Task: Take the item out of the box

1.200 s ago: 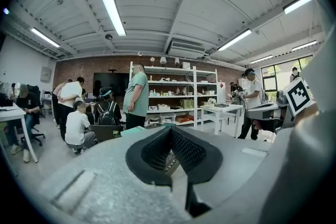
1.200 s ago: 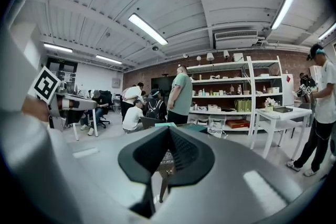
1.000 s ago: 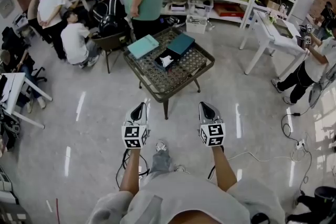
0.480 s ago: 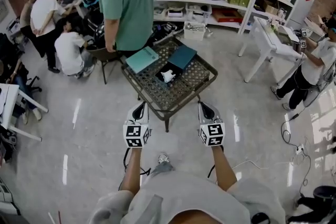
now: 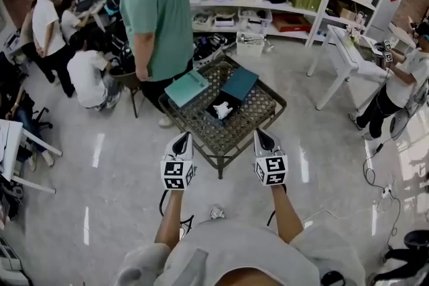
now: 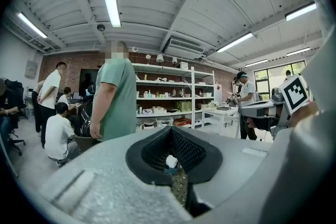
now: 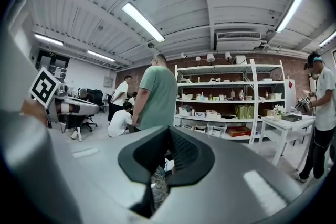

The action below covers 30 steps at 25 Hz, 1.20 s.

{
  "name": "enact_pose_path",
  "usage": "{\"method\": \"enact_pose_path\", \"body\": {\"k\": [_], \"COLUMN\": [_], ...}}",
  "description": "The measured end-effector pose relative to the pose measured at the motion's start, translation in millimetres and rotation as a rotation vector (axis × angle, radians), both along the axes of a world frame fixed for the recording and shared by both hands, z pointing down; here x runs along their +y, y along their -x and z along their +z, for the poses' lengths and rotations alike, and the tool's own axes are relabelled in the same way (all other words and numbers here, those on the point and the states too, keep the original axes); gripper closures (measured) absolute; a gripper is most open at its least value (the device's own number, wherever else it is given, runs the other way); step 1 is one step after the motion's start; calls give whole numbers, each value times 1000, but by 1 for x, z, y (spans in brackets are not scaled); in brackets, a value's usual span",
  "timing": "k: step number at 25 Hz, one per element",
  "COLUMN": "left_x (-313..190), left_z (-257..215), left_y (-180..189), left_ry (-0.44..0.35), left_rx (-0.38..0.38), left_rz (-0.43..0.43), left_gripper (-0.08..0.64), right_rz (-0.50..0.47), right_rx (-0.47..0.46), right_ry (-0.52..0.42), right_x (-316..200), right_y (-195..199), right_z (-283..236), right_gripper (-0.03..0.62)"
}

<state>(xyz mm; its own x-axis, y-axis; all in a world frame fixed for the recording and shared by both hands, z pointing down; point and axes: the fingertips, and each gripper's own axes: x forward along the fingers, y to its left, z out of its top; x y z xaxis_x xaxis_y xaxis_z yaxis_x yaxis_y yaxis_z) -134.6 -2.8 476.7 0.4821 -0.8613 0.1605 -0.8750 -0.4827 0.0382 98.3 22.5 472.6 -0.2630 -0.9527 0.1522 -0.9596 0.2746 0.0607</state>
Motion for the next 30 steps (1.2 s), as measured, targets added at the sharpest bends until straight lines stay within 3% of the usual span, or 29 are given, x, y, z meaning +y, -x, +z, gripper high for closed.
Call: {"method": "enact_pose_path", "body": {"k": [7,19,30], "left_x": [-28,-56,-137], "left_z": [9,27,29], "left_y": [11,-1,-20], "left_ry": [3,38,45], "left_rx": [2,-23,-34], "left_rz": [19,40,-22], "left_gripper": [557,557,557], "right_rz": [19,2,-61], "right_rx": [11,5,-7], "right_ry": [20,53,58], "right_x": [-19,-49,-144], "right_y": [6,2,-16], "right_z": [14,32,40], "right_gripper": [592,592,592]}}
